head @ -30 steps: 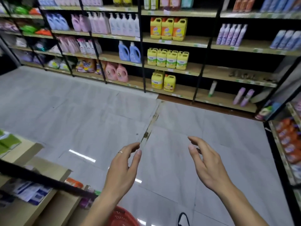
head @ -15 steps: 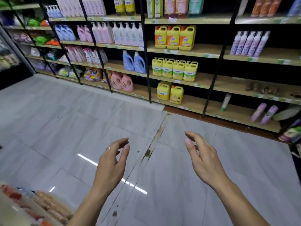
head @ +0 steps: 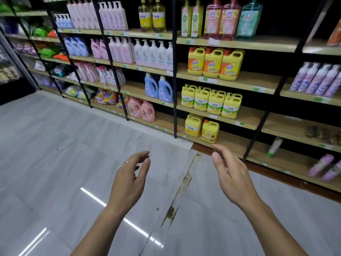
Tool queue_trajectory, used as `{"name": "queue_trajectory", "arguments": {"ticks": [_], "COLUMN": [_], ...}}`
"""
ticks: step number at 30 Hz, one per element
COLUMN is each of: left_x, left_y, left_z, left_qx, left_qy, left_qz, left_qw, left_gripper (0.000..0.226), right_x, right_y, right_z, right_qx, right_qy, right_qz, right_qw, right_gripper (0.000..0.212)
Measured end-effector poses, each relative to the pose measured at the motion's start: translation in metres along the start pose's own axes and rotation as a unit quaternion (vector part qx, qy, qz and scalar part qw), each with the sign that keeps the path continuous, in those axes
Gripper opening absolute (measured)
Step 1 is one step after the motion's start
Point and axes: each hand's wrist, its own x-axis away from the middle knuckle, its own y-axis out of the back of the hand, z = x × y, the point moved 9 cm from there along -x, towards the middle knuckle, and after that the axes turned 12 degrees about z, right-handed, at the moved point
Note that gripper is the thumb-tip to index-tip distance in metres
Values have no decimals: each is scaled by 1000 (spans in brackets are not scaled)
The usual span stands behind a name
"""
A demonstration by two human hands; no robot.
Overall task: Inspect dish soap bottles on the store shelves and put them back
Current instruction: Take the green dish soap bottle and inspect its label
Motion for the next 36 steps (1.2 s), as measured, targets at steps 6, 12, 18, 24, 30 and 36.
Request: {"name": "queue_trajectory", "arguments": {"ticks": [6, 12, 18, 24, 30, 36], "left_x": [-132, -252, -388, -515, -627, -763], "left_y": [38, 56, 74, 105, 125, 132], "left_z": [0, 28, 59, 67, 86, 126], "left_qx": [-27, -43, -51, -61, -49, -26], "left_qy": [-38, -35, -20, -11, -24, -58], "left_qz": [12, 6, -17, -60, -64, -19], "left_qw": [999, 998, 998, 996, 996, 998], "left_gripper": [45, 34, 28, 29, 31, 27], "right_x": [-128, -261, -422, -575, -693, -805], "right_y": [-8, -29, -47, -54, -74, -87], "right_z": [15, 6, -9, 0, 2, -19], "right_qx": [6, 0, 8, -10, -8, 18], "right_qy": [10, 28, 61, 86, 92, 65], "right_qz": [-27, -26, -14, 8, 22, -11], "right_qw": [1000, 999, 998, 996, 995, 998], "right_gripper": [49, 56, 51, 55, 51, 49]}}
